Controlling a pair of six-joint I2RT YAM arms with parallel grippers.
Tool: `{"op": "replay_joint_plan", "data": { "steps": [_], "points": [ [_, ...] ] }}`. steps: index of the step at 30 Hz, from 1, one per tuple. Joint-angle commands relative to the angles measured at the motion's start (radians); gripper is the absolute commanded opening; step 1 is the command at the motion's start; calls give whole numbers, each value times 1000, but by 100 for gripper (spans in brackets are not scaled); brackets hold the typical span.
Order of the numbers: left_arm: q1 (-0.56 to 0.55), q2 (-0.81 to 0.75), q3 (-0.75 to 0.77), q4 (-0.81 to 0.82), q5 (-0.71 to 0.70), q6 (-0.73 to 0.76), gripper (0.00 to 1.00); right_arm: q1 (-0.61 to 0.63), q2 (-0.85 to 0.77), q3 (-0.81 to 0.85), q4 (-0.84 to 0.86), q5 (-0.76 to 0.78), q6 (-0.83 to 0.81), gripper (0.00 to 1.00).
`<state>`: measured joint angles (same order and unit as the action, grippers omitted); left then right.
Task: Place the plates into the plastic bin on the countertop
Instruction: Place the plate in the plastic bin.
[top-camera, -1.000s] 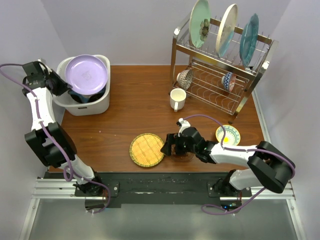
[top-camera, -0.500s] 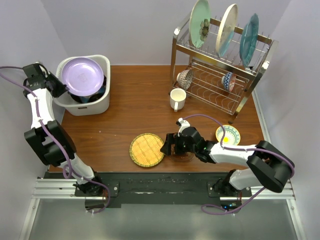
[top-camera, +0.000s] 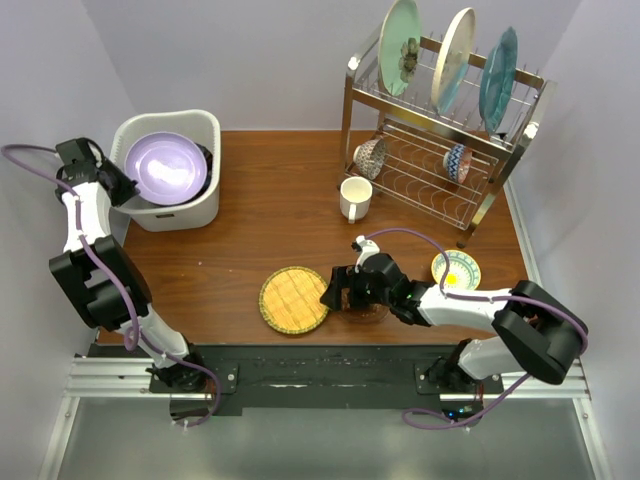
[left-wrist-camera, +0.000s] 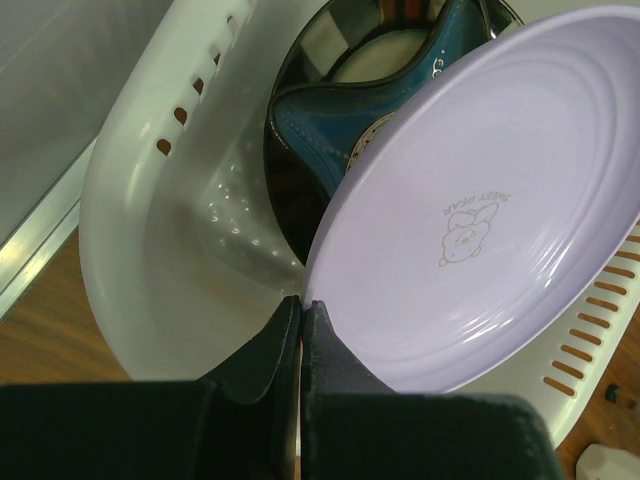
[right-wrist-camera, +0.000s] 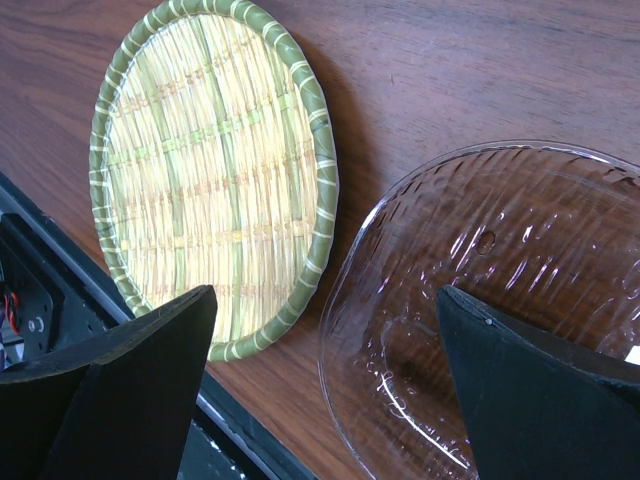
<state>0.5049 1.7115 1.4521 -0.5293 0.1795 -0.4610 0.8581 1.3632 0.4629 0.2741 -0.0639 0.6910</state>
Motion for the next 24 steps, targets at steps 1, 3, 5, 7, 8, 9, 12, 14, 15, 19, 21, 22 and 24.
{"op": "replay_joint_plan", "data": {
  "steps": [1,3,5,7,8,9,12,14,15,19,21,22,24],
  "points": [
    [9,-4,8,84,11,-2,0,4,14,17,-19,9,-18,95],
    [9,6,11,81,29,-1,0,4,14,19,-19,9,-18,95],
    [7,10,10,83,38,1,0,4,17,20,-19,9,-18,95],
    [7,14,4,88,43,1,2,5,17,20,-19,7,-16,95],
    [6,14,1,94,47,2,3,4,19,20,-19,7,-16,95],
    [7,14,-2,92,51,4,5,4,19,20,-19,9,-18,95],
    [0,8,-13,104,51,7,12,6,16,20,-19,7,-16,95],
    [-3,4,-15,112,52,8,19,6,13,19,-21,7,-16,95],
    [-6,4,-13,112,51,8,22,4,13,19,-21,9,-16,95],
    [-12,-1,-12,121,57,7,40,4,14,17,-19,9,-16,95],
    [-16,-7,-10,126,61,7,41,5,14,19,-19,7,-18,95],
    [-17,-10,-9,126,61,7,42,4,14,20,-21,7,-16,95],
    [-19,-18,-7,127,61,8,45,5,13,20,-19,7,-15,95]
  ]
}}
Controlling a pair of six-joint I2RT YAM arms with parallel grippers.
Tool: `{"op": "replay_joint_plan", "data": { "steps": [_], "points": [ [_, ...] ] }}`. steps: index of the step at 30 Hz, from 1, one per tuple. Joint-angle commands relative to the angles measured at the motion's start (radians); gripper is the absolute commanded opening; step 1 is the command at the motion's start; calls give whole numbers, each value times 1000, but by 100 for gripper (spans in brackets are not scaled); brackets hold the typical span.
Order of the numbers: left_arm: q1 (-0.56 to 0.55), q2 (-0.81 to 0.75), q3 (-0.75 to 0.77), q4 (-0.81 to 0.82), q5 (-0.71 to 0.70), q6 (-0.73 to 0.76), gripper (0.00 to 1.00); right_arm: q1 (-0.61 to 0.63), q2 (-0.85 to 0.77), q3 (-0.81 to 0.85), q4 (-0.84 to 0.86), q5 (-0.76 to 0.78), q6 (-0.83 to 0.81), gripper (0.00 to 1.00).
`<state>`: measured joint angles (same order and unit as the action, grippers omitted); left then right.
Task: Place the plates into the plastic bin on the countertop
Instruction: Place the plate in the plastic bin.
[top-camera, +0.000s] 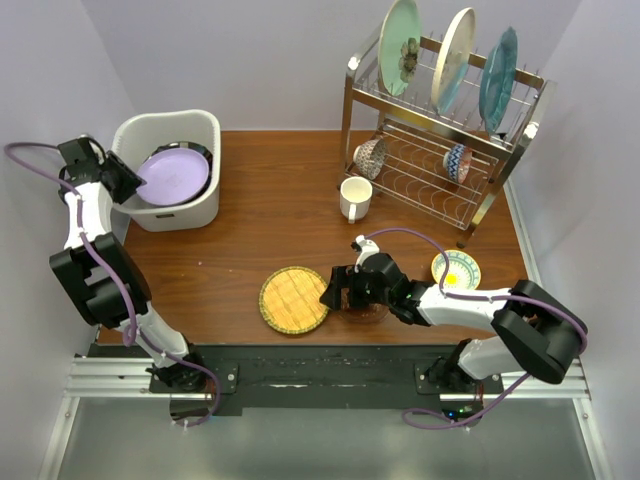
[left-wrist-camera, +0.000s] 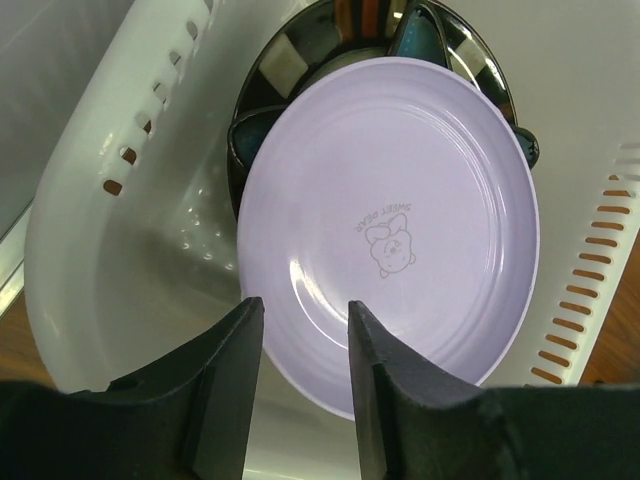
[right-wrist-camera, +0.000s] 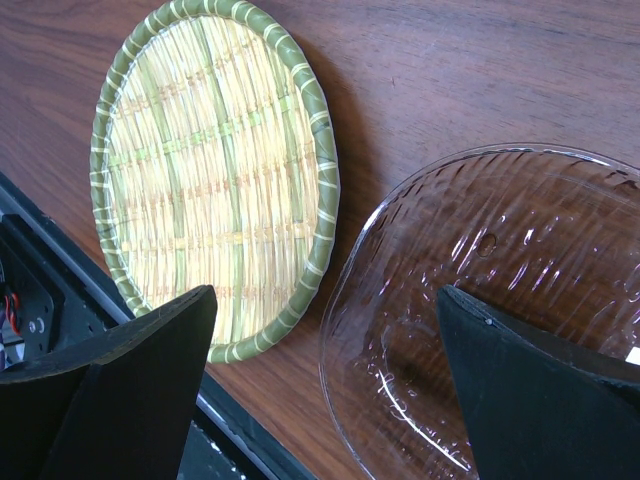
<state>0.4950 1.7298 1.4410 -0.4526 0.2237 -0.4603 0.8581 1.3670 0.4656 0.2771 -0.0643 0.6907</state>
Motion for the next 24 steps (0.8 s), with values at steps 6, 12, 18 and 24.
{"op": "replay_joint_plan", "data": {
  "steps": [6,12,18,24],
  "points": [
    [-27,-105,-13,55,0,11,63,5,10,19,-23,6,-14,95],
    [-72,-210,-53,112,55,12,80,4,14,21,-19,4,-14,95],
    [-159,-288,-54,129,104,63,98,5,12,25,-19,3,-13,95],
    [-233,-337,-76,109,174,71,99,6,4,25,-21,1,-10,95]
  ]
}}
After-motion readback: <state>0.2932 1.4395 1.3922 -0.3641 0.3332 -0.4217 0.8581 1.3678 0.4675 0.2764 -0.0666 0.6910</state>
